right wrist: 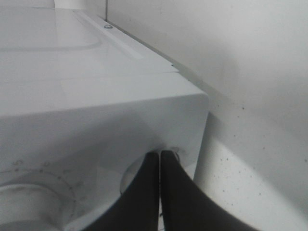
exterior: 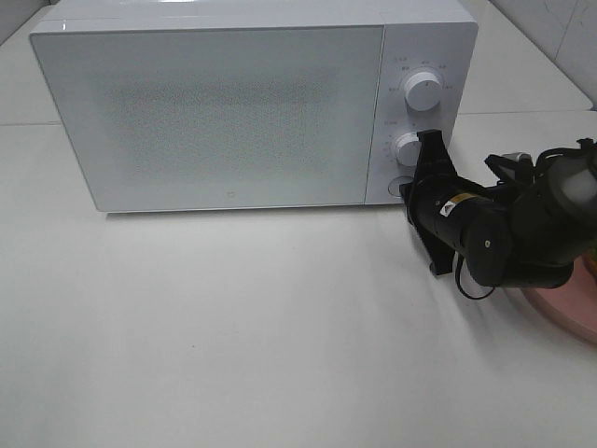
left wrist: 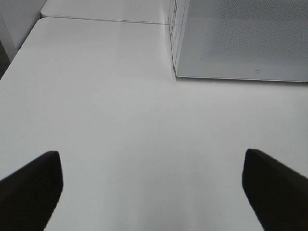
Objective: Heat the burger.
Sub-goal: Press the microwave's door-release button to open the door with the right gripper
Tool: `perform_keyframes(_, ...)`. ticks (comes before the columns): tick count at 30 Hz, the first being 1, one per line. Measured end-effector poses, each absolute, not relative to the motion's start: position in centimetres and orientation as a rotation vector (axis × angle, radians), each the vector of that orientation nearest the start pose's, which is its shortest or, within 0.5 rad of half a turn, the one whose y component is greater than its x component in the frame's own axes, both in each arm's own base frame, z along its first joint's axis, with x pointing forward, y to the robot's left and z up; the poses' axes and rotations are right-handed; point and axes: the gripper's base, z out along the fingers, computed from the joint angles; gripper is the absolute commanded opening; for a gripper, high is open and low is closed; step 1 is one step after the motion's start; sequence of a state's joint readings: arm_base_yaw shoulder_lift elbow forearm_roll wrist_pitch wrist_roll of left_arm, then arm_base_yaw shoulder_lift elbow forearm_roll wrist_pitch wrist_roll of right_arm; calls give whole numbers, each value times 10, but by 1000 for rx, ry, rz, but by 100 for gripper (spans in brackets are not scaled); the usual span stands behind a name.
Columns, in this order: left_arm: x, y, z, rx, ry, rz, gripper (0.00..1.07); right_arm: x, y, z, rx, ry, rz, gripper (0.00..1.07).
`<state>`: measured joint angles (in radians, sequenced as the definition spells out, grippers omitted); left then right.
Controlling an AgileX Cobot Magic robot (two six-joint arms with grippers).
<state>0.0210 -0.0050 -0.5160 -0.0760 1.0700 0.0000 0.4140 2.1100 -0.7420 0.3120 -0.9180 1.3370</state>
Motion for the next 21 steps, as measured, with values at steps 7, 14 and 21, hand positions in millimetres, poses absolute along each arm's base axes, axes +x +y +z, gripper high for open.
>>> perform_keyframes(7, -8, -6, 281, -16, 2031, -77, 93, 335, 123, 75, 1252, 1671, 1015, 0)
perform_keyframes(14, -8, -6, 281, -16, 2030, -77, 93, 334, 122, 75, 1235, 1630, 1029, 0)
perform_keyframes(21, -8, -6, 281, -16, 2030, -77, 93, 335, 122, 76, 1230, 1614, 1039, 0)
